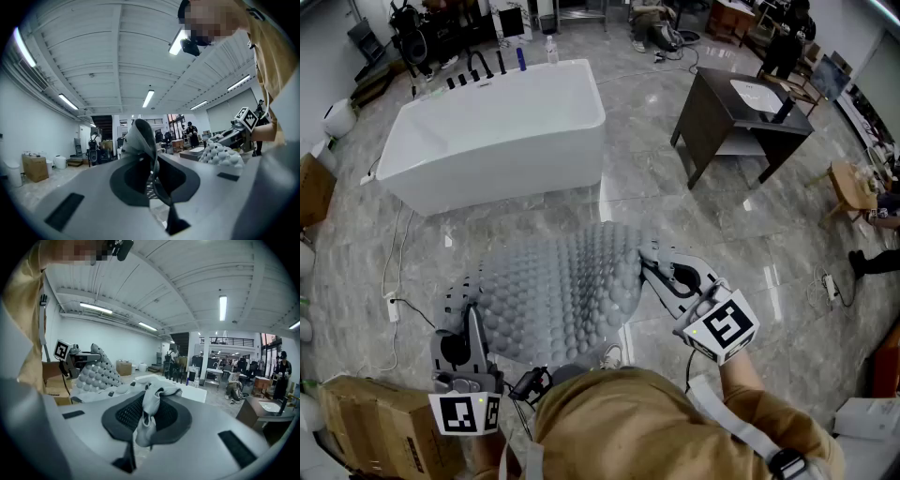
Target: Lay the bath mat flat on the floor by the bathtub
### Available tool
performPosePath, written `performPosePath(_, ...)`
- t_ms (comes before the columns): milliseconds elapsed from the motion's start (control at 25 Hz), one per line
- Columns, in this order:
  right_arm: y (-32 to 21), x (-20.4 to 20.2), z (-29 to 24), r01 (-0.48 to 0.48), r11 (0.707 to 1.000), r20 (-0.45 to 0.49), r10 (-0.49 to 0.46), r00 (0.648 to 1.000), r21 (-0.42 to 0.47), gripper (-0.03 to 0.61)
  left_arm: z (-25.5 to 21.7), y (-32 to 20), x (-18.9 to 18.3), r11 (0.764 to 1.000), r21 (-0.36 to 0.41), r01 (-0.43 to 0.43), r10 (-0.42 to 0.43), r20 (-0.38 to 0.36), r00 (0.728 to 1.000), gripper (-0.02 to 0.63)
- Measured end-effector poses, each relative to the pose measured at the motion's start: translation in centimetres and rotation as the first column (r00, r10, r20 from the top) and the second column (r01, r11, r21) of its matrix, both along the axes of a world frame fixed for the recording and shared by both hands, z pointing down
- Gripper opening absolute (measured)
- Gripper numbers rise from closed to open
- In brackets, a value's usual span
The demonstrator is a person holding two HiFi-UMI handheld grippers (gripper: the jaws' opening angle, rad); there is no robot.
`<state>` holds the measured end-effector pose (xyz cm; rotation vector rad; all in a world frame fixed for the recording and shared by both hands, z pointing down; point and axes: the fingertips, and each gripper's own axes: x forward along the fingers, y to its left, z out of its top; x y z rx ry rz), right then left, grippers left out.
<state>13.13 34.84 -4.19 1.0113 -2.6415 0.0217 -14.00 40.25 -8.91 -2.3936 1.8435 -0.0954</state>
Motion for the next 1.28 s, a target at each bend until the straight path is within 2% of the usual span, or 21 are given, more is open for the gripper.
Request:
performPosePath(760,-0.4,0.6,1.0,-0.019,0.999,0.017,0.019,1.000,-0.034,0.040,0.8,-0.8,0.6,1.000,-0.024,-0.004,0.004,0.008,1.000,0.037)
performPosePath(1120,-2.2,2.8,1.3,0.009,1.000,0.037,-0.008,0.999,-0.021,0.040,1.3,-1.9,3.2,0.999,-0.031,0.026,-0.025,0.032,0.999,0.037)
performPosePath(1280,-3.0,2.3,1.4,0.023,1.000,0.044,-0.022,0.999,-0.021,0.040,1.3,-2.6,2.8,0.999,-0.029,0.038,-0.037,0.035,0.999,0.037)
